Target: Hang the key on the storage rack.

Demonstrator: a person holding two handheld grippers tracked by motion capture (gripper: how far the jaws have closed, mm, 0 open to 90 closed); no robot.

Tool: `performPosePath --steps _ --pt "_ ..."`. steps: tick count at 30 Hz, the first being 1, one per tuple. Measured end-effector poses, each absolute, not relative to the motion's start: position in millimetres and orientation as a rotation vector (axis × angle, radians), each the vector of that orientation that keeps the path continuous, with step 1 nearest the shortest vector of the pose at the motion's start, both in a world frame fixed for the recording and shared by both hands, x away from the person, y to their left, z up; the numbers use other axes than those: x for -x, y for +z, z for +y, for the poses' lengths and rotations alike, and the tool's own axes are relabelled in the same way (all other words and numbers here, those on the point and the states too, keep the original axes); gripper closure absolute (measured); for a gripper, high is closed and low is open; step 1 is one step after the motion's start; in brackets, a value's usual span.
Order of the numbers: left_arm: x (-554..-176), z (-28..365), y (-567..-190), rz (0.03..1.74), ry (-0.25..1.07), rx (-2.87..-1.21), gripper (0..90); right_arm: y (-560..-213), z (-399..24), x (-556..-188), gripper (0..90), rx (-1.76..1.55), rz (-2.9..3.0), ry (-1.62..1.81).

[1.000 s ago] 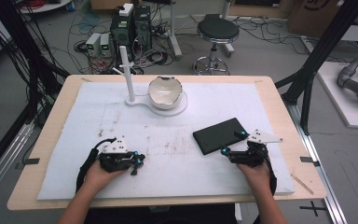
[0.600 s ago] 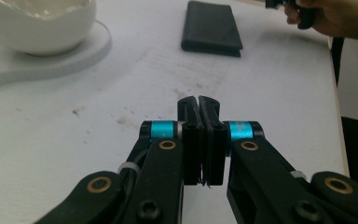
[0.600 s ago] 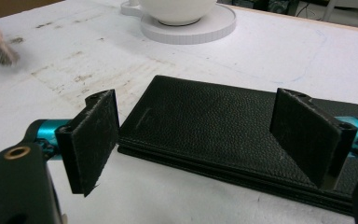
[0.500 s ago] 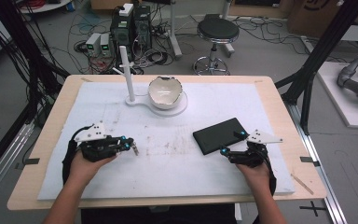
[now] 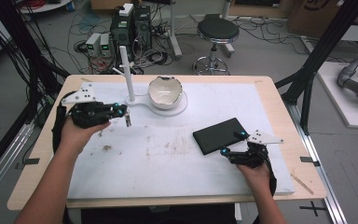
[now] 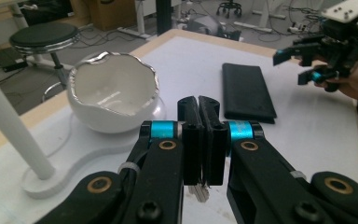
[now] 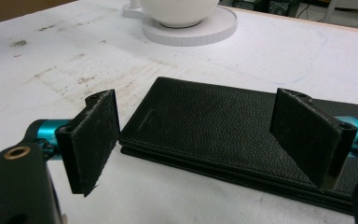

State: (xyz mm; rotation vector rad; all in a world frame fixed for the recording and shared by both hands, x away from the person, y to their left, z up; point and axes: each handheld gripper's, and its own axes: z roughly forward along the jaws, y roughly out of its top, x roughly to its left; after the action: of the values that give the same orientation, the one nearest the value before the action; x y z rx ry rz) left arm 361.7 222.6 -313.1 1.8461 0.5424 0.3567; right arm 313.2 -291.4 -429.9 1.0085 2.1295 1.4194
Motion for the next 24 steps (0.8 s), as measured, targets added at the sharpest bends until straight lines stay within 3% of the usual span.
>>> performPosePath --steps 13,24 --pt "-419.4 236.3 -268.5 0.617 0.457 -1.823 88.0 -430.7 -289.8 -314.4 15.9 -1.007 2.134 1.415" --pt "-444.7 241.0 -255.8 0.670 0.509 -1.819 88.0 -431.2 -289.8 -314.8 15.9 -1.012 2.139 1.413"
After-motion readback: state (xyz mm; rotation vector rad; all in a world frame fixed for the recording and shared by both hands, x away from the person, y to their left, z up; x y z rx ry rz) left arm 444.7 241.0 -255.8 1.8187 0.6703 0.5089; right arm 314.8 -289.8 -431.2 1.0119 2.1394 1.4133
